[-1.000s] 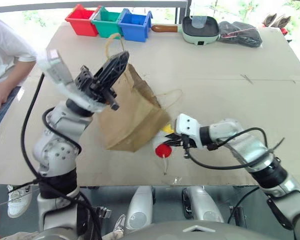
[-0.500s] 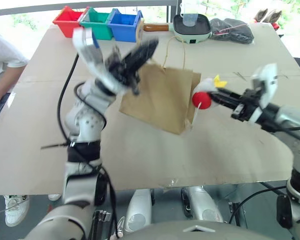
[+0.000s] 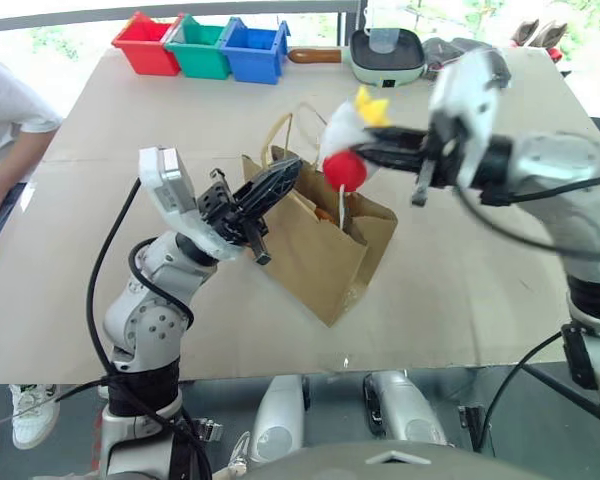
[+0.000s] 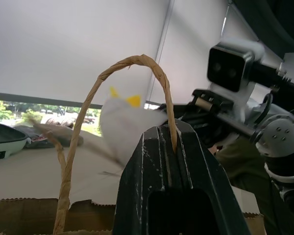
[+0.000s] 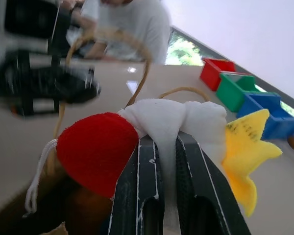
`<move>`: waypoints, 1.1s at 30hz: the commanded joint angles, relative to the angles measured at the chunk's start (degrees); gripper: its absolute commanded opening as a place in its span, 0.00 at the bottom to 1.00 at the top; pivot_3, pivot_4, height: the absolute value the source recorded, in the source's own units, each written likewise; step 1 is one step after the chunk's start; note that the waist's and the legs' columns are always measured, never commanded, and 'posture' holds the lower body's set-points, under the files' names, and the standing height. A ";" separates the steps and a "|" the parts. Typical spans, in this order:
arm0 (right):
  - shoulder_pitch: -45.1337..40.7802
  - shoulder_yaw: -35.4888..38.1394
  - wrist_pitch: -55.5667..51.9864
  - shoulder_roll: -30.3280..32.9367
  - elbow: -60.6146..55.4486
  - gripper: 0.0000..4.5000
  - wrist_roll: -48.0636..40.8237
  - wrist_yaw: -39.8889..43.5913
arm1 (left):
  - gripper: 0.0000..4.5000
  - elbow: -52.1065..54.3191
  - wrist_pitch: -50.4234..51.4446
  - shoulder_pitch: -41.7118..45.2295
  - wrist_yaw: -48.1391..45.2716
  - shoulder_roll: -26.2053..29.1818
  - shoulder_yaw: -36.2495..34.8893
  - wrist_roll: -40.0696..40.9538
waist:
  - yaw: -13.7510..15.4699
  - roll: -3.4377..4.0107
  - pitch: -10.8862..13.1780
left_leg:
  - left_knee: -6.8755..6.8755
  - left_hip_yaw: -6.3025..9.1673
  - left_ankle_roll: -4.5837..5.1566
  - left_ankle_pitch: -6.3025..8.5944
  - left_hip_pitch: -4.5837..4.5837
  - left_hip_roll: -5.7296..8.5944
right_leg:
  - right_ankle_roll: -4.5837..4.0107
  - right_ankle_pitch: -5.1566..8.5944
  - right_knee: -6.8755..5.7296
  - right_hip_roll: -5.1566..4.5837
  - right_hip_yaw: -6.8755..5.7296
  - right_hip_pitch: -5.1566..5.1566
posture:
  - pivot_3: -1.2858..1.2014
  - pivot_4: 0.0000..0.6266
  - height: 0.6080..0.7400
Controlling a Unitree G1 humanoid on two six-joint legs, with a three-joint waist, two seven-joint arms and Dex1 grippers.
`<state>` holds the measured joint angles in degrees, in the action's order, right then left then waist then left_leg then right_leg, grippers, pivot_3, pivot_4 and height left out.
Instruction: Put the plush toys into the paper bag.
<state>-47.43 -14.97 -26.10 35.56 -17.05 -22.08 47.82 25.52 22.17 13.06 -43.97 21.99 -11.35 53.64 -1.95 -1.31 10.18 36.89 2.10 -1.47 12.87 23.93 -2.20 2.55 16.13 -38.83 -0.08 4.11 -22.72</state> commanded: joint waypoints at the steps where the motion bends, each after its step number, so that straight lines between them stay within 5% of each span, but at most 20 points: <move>1: -3.01 0.15 10.07 -1.23 1.63 0.01 5.76 1.37 | 0.00 3.12 -0.76 -0.34 1.50 0.09 -1.14 0.73 | 0.07 -0.01 0.01 | 0.00 0.00 0.00 0.00 0.03 0.00 | 0.00 0.00 0.01 -0.02 0.00 0.00 | 0.52 0.24 1.00; 9: -1.90 -3.44 32.67 -4.47 10.79 0.01 23.24 -2.82 | 0.00 5.01 -1.34 -0.82 5.51 -0.75 -1.81 1.50 | -0.10 -0.02 0.00 | 0.05 0.01 -0.01 0.00 -0.05 -0.01 | -0.01 -0.01 -0.07 0.00 -0.01 0.03 | 0.52 0.24 1.00; 19: 0.54 -10.86 39.85 -5.40 13.97 0.01 22.88 11.40 | 0.00 4.17 -1.82 -0.34 6.08 -1.48 -1.18 0.95 | -0.28 -0.02 0.00 | 0.07 0.02 -0.01 0.00 -0.08 -0.02 | -0.02 -0.02 -0.10 -0.01 0.00 0.05 | 0.52 0.24 1.00; 23: -2.74 -12.66 41.50 -8.06 20.08 0.34 22.69 16.42 | 0.00 4.71 -2.22 -2.11 5.28 -1.32 -1.22 0.57 | -0.37 -0.01 0.00 | 0.08 0.03 -0.01 0.00 -0.16 -0.03 | -0.03 -0.02 -0.13 0.02 -0.02 0.09 | 0.52 0.24 1.00; 27: -3.88 -9.73 36.44 -7.09 18.49 0.77 20.42 18.78 | 0.00 5.62 -2.67 -5.05 4.96 -0.17 -2.83 0.49 | -0.25 -0.02 0.00 | 0.08 0.05 -0.01 0.00 -0.15 -0.03 | -0.03 -0.02 -0.12 0.01 -0.03 0.11 | 0.52 0.24 1.00; 29: -3.97 -8.21 32.89 -6.21 16.90 0.77 19.30 19.28 | 0.00 6.03 -2.83 -6.02 5.22 0.14 -3.15 0.45 | -0.11 -0.01 0.00 | 0.08 0.06 -0.01 0.00 -0.13 -0.03 | -0.03 -0.02 -0.11 -0.02 -0.03 0.11 | 0.52 0.24 1.00; 33: -5.46 3.29 7.91 -5.46 6.01 0.77 5.46 13.55 | 0.00 5.99 -4.34 -7.61 5.35 0.30 -3.70 -0.69 | 0.05 0.01 0.02 | 0.08 0.09 -0.01 0.00 -0.09 -0.03 | -0.03 -0.02 -0.11 -0.06 -0.05 0.10 | 0.52 0.24 1.00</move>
<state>-50.49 -17.79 -9.00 29.35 -5.16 -10.38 64.00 28.92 19.61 5.40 -38.55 22.01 -13.68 53.28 -1.90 -1.30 10.20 36.98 2.21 -1.48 12.86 23.84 -2.23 2.52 16.11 -38.94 -0.14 4.04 -22.62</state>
